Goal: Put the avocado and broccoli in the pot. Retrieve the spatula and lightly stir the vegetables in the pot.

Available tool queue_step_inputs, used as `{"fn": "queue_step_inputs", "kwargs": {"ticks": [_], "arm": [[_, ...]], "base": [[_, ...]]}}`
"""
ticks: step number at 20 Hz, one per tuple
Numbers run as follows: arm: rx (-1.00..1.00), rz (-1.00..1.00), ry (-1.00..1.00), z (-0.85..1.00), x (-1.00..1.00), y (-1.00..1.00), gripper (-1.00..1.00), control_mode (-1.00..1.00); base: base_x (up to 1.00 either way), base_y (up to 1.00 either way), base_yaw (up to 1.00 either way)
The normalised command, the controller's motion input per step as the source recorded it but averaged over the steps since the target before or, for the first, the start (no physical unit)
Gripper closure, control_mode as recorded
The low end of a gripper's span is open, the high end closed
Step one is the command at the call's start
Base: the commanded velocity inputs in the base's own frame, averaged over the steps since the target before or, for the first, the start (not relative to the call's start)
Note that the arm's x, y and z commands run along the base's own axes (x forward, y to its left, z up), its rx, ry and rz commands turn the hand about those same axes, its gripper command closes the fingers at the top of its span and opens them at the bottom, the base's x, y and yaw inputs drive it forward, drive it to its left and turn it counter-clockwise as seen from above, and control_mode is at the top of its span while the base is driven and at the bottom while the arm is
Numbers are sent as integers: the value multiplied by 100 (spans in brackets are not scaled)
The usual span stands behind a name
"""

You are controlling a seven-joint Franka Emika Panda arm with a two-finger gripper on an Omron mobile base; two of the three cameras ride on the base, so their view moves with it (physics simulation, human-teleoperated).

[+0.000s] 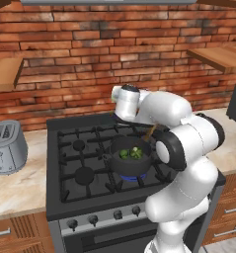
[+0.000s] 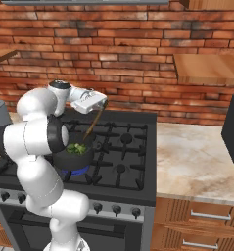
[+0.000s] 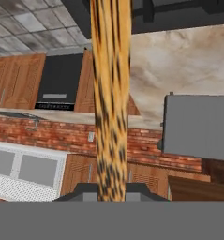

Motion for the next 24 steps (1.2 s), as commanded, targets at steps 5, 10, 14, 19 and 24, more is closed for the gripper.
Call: {"fn": "queue_step_inputs", "kwargs": {"ticks": [5, 10, 14, 19, 24], "arm": [[-5, 8, 2, -85, 13, 15, 100, -100], [0, 6, 0, -16, 31, 0, 100, -100], [0, 4, 0, 0, 35, 1, 100, -100], [0, 6, 0, 0, 3, 20, 100, -100], [-3, 5, 0, -7, 0, 25, 100, -100]], "base": [[0, 0, 0], [0, 0, 0], [0, 0, 0], [0, 0, 0], [0, 0, 0]]}}
